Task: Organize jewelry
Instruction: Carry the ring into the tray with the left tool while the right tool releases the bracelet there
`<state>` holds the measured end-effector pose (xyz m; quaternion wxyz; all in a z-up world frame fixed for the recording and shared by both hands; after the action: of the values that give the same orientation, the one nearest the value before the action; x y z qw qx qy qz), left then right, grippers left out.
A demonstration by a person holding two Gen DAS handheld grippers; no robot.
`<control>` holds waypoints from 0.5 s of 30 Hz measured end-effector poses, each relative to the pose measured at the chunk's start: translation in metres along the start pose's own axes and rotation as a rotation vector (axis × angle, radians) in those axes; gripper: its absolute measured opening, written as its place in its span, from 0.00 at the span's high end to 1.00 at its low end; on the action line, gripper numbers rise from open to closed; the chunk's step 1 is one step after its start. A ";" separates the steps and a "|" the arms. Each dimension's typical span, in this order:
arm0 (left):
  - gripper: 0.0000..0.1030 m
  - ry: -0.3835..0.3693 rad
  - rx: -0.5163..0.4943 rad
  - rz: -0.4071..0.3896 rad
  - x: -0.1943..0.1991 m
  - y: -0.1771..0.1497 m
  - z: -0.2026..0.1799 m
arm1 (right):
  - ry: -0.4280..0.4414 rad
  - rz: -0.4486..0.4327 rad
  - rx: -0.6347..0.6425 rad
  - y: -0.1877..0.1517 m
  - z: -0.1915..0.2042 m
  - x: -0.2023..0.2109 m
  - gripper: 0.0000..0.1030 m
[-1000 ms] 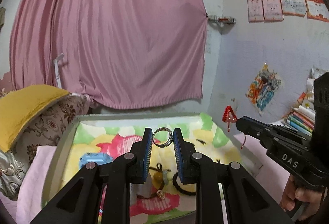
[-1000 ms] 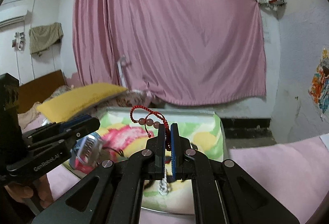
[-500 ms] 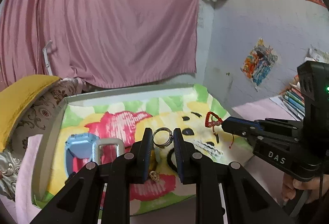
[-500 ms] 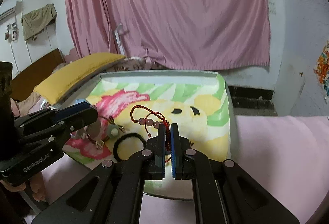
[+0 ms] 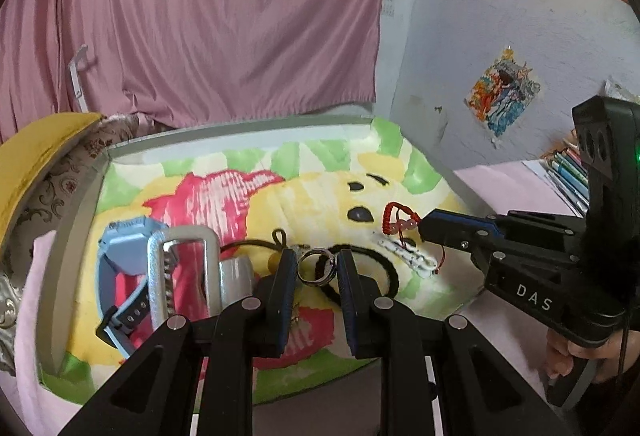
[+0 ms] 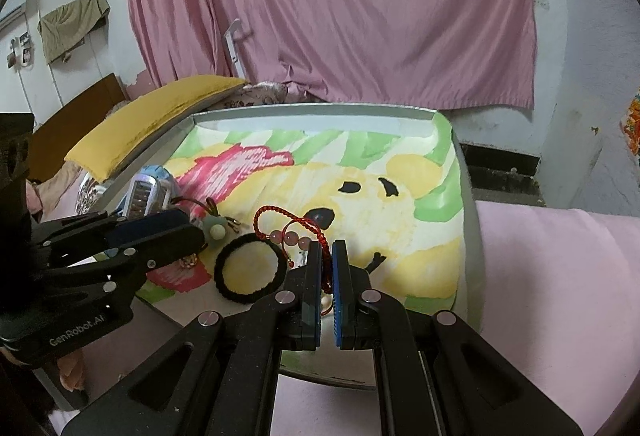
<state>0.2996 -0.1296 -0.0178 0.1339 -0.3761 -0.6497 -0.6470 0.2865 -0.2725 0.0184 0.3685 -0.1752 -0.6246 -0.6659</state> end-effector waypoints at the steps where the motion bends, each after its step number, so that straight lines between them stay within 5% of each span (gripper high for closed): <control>1: 0.81 0.000 0.001 0.012 -0.002 -0.001 0.000 | 0.002 0.004 -0.001 -0.001 0.000 -0.001 0.96; 15: 0.81 -0.036 0.053 0.045 -0.008 -0.006 0.003 | 0.018 0.008 -0.022 -0.002 -0.002 -0.002 0.92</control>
<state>0.3017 -0.1283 -0.0280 0.1470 -0.3985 -0.6603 -0.6194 0.2866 -0.2743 0.0150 0.3749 -0.1755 -0.6132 -0.6728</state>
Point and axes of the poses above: each gripper's, at about its wrist camera, not at the fingertips, and x roughly against the way its jaws point, z to its left, y to its top, the point moved 8 cm from there along -x, roughly the way its jaws point, and after that the axes turned 1 degree about x, right-handed, at the moved point
